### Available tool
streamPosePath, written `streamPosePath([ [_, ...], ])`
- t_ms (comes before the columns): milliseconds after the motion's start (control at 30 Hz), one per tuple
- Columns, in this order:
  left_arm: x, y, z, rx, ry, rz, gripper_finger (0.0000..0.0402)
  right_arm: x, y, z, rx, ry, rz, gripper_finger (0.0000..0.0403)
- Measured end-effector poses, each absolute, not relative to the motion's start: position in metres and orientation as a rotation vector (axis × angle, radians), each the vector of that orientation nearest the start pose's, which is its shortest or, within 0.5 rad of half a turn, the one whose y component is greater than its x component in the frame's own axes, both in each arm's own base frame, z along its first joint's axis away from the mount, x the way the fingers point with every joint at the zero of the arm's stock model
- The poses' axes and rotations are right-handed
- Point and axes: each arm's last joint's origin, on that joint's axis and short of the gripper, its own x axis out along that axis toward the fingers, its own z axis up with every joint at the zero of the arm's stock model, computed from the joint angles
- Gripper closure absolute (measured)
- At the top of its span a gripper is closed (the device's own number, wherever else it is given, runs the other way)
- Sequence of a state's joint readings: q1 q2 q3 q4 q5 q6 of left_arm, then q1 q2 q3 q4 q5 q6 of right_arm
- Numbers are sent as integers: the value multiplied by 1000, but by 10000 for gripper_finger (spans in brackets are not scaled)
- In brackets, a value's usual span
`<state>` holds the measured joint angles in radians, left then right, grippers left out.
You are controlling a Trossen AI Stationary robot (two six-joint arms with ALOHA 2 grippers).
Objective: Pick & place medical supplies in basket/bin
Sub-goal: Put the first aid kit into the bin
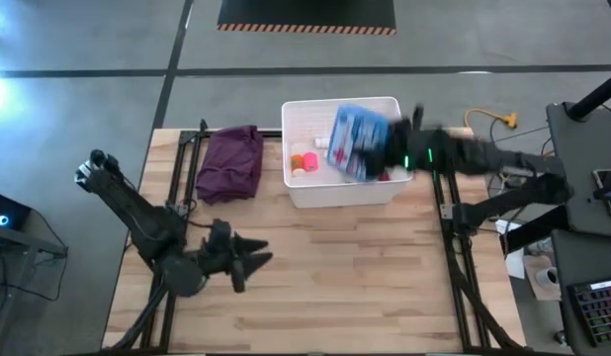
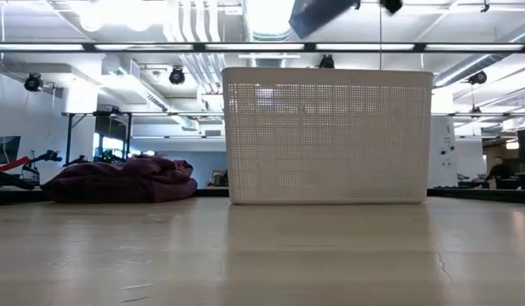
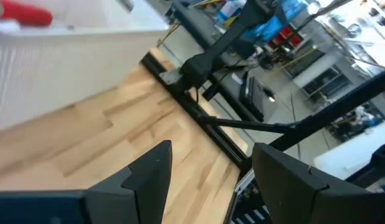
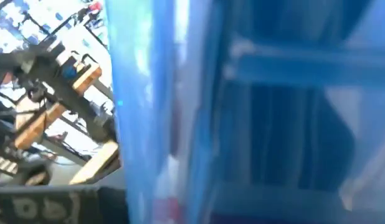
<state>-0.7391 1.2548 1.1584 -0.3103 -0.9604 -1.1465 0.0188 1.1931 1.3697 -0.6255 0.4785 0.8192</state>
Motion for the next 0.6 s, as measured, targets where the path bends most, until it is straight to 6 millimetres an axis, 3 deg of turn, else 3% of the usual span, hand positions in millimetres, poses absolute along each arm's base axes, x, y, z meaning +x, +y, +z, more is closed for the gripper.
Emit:
streamPosePath([
  [100, 205, -149, 367, -780, 97, 334, 199, 238, -70, 407, 776, 316, -557, 234],
  [233, 205, -129, 374, -730, 79, 363, 199, 252, -123, 372, 905, 488, -483, 231],
  [433, 224, -93, 358, -730, 158, 282, 199, 279, -151, 337, 929, 619, -500, 190],
  [600, 221, -68, 359, -702, 140, 173, 199, 291, -161, 341, 915, 618, -516, 146],
])
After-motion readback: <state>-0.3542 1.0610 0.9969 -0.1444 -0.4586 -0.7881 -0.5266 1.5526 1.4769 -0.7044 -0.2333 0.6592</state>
